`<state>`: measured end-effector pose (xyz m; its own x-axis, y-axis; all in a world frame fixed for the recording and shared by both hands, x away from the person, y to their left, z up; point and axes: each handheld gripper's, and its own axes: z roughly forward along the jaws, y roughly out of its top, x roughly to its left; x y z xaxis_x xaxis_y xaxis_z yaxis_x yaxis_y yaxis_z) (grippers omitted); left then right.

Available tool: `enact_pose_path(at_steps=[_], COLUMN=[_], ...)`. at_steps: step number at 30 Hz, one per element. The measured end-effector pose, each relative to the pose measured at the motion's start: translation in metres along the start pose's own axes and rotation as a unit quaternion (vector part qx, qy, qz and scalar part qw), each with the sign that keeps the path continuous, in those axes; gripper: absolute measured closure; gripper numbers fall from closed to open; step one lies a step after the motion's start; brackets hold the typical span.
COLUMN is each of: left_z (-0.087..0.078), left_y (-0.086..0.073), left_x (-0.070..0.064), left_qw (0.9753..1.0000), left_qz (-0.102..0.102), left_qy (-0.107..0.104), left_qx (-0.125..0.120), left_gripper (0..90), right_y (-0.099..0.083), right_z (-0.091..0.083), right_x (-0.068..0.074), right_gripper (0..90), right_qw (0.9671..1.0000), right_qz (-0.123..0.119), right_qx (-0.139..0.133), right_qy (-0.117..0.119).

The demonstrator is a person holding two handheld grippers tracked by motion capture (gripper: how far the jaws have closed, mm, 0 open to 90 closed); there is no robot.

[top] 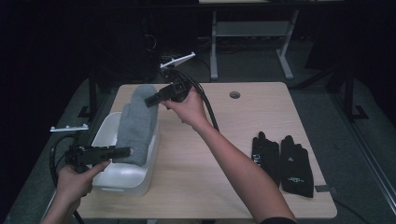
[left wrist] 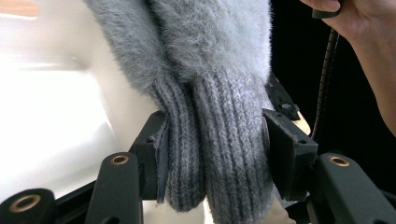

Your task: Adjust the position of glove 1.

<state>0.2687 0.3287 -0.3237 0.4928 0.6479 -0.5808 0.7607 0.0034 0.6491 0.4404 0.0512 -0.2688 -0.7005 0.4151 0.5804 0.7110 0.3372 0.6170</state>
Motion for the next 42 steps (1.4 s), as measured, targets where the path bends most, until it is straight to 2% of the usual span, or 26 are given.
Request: enact_pose_path(at_steps=[7, 20, 31, 42], left_z=[-0.008, -0.018, -0.022, -0.023], left_y=[-0.003, -0.013, -0.023, -0.031], left_x=[0.007, 0.020, 0.032, 0.044], left_qw=[1.0000, 0.9997, 0.9992, 0.9984], left_qz=[-0.002, -0.017, -0.031, -0.042], left_qy=[0.008, 0.016, 0.025, 0.033], left_qx=[-0.001, 0.004, 0.008, 0.019], left_gripper=[46.5, 45.8, 45.6, 45.0], right_y=[0.002, 0.003, 0.001, -0.004], right_z=[0.014, 0.040, 0.061, 0.078], right_x=[0.001, 0.003, 0.001, -0.002], right_gripper=[72.5, 72.5, 72.5, 72.5], right_qw=[1.0000, 0.9997, 0.9993, 0.9986], right_qz=[0.001, 0.005, 0.002, 0.010], right_qx=[0.006, 0.021, 0.036, 0.051], right_qy=[0.005, 0.011, 0.011, 0.013])
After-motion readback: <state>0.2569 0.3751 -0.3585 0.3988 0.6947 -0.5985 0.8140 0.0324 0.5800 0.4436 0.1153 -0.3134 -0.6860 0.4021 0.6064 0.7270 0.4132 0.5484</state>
